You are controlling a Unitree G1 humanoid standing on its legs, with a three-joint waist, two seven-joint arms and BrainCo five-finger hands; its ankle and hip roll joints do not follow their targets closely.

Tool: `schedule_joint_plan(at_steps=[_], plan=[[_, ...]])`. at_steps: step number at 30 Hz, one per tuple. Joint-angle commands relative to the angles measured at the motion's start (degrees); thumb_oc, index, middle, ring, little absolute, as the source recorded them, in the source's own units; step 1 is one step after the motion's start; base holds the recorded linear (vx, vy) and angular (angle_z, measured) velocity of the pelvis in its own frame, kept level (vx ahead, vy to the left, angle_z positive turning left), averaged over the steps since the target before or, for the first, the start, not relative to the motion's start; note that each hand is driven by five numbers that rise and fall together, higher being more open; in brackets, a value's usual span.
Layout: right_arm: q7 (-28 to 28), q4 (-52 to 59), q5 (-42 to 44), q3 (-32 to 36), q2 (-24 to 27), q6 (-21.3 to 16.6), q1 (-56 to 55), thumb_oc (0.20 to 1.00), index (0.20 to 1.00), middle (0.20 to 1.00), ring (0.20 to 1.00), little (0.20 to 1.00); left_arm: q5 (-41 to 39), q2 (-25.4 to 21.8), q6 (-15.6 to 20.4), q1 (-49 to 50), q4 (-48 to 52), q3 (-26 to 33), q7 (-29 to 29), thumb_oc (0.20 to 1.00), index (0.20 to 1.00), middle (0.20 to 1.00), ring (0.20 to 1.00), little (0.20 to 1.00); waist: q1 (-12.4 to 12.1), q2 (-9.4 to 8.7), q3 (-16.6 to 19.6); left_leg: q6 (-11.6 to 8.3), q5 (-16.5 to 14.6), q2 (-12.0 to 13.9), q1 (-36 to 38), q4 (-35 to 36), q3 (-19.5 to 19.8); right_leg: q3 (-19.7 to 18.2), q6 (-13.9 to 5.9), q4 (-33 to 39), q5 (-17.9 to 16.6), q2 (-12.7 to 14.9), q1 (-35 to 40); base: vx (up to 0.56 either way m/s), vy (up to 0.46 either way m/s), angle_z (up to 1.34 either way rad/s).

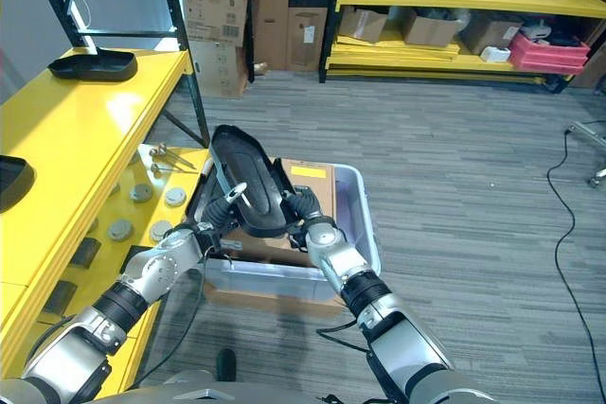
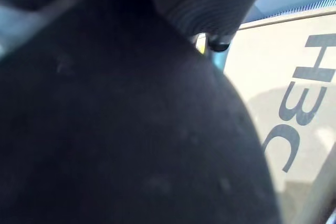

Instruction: Move parts from the plastic box to the shelf.

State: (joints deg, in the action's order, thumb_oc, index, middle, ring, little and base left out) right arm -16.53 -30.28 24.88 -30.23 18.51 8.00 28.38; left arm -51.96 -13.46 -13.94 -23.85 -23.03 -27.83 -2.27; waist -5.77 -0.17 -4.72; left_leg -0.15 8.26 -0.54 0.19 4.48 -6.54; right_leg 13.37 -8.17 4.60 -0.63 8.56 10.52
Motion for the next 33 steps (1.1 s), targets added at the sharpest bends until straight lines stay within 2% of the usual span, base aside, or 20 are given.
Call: schedule_joint_plan(at_steps=[1, 16, 20, 21, 22, 23, 29, 33], plan=[[0.64, 0.38, 1.36, -1.76, -2.6, -1.76, 5.06, 0.2, 0.2, 0.2, 0.2, 0.2, 1.12, 3.09, 3.36, -6.79, 0.65, -3.9, 2.44, 0.2, 0.2, 0.2, 0.2, 0.2, -2.57, 0.56, 2.88, -2.19, -9.94, 1.08, 3.49, -3.13, 2.95, 2.1, -2.27, -1.81, -1.66, 0.51, -5.64, 0.0, 0.0, 0.0], [-0.7, 0.49, 10.06, -1.41, -5.48, -1.95, 5.29, 0.2, 0.2, 0.2, 0.2, 0.2, 3.39, 2.54, 6.7, -7.51, 3.92, -3.42, -0.35, 0.2, 0.2, 0.2, 0.2, 0.2, -3.65, 0.81, 2.41, -2.22, -9.7, 0.99, 3.65, -2.97, 4.0, 2.96, -2.02, -1.75, -1.46, 0.62, -4.95, 0.0, 0.0, 0.0], [0.17, -0.32, 11.29, -0.3, -5.37, -2.92, 4.56, 0.2, 0.2, 0.2, 0.2, 0.2, 3.75, 2.61, 9.12, -7.83, 3.69, -3.03, -0.95, 0.2, 0.2, 0.2, 0.2, 0.2, -3.77, 0.68, 2.63, -2.25, -9.56, 0.94, 3.62, -2.8, 4.24, 3.24, -2.08, -1.47, -1.53, 0.63, -4.78, -0.02, 0.004, 0.0], [0.49, -0.36, 12.3, 0.13, -5.24, -3.37, 4.2, 0.275, 0.275, 0.275, 0.275, 0.275, 3.53, 2.57, 9.87, -7.89, 4.14, -2.93, -1.75, 0.2, 0.2, 0.2, 0.2, 0.2, -3.82, 0.63, 2.65, -2.27, -9.5, 0.98, 3.59, -2.8, 4.32, 3.37, -2.11, -1.55, -1.47, 0.65, -4.77, -0.04, 0.005, 0.0], [0.52, -0.51, 13.1, 0.49, -5.32, -3.77, 4.13, 0.658, 0.658, 0.658, 0.658, 0.658, 3.73, 2.64, 10.47, -8.02, 4.27, -2.85, -2.38, 0.2, 0.2, 0.2, 0.2, 0.2, -3.87, 0.59, 2.69, -2.26, -9.48, 1.02, 3.62, -2.77, 4.41, 3.49, -2.09, -1.62, -1.39, 0.66, -4.72, -0.04, 0.003, 0.01], [0.22, -0.63, 15.06, 1.27, -5.36, -4.73, 4.1, 1.0, 1.0, 1.0, 1.0, 1.0, 4.21, 2.54, 11.39, -8.21, 4.19, -2.55, -2.9, 0.2, 0.2, 0.2, 0.2, 0.2, -3.97, 0.53, 2.72, -2.23, -9.4, 1.04, 3.7, -2.74, 4.59, 3.66, -2.05, -1.72, -1.32, 0.62, -4.59, 0.0, 0.0, 0.0], [-1.81, 2.94, 21.2, 5.8, -5.7, -6.25, 4.45, 1.0, 1.0, 1.0, 1.0, 1.0, 5.85, 1.45, 12.74, -8.02, 4.52, -0.96, -4.7, 0.2, 0.2, 0.2, 0.2, 0.2, -4.17, 0.66, 2.64, -2.21, -9.19, 1.08, 4.01, -2.48, 5.04, 3.81, -2.0, -1.68, -1.2, 0.53, -4.12, 0.0, -0.002, 0.01], [-2.39, 6.76, 21.79, 9.13, -4.81, -7.15, 3.39, 1.0, 1.0, 1.0, 1.0, 1.0, 9.54, -0.03, 13.3, -7.42, 5.01, 0.64, -4.98, 0.2, 0.2, 0.2, 0.2, 0.2, -3.9, 0.62, 2.67, -2.06, -9.06, 1.16, 4.18, -2.06, 4.95, 3.75, -2.03, -1.74, -1.03, 0.34, -4.16, -0.01, -0.022, 0.08]])
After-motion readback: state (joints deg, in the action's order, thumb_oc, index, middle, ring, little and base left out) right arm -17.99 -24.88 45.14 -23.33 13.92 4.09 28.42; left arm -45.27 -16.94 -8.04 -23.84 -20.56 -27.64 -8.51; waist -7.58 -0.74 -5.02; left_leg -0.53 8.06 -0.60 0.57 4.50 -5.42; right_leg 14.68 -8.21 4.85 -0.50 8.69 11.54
